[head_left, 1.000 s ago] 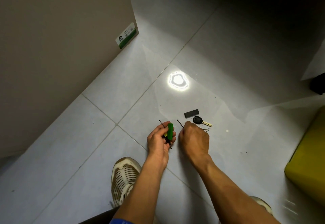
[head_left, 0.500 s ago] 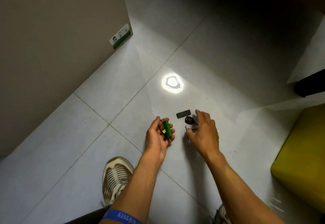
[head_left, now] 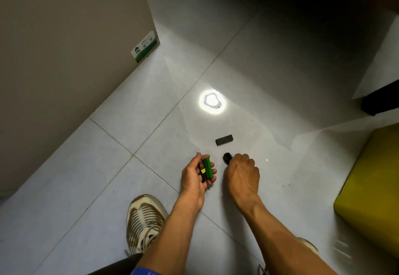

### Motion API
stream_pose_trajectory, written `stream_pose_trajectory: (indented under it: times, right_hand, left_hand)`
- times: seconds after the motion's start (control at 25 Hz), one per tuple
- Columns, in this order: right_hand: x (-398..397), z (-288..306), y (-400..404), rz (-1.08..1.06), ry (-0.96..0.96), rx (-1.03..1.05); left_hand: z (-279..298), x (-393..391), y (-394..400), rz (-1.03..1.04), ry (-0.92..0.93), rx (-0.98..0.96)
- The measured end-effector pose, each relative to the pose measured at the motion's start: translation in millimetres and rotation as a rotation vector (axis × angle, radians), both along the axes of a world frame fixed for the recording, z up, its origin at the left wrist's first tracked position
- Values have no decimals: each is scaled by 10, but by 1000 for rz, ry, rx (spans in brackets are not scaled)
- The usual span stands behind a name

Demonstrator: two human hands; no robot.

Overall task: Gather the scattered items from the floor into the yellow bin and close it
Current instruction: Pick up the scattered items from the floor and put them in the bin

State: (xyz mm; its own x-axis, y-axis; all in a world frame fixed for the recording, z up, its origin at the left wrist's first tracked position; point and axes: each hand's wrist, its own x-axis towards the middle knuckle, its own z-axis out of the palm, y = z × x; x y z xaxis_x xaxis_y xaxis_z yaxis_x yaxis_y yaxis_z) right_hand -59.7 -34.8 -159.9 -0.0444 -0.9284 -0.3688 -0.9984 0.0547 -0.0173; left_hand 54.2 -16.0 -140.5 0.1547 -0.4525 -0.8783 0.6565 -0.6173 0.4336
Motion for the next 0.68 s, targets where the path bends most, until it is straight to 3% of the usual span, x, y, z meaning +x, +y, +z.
stream_pose_trajectory:
  times: [0.16, 0.28, 0.36, 0.44, 0.56, 0.6, 0.68]
  right_hand:
    - [-26, 30, -48, -80, -139, 84]
    - [-124, 212, -121, -336, -589, 212]
    - [-59, 405, -99, -352, -883, 288]
    - [27, 575, -144, -319, -1007, 339]
    - [-19, 604, -380, -355, -932, 86]
    - [-77, 556, -474, -323, -797, -10]
    - [-179, 412, -600, -104, -518, -8]
  left_hand:
    - [-2, -13, 43, -18, -18, 2]
    - [-3, -80, 10, -15, -45, 16]
    - [28, -118, -34, -1, 7, -12]
    - [89, -139, -75, 44, 124, -62]
    - [124, -49, -138, 83, 134, -55]
    - [126, -5, -154, 82, 108, -41]
    - [116, 55, -163, 82, 50, -19]
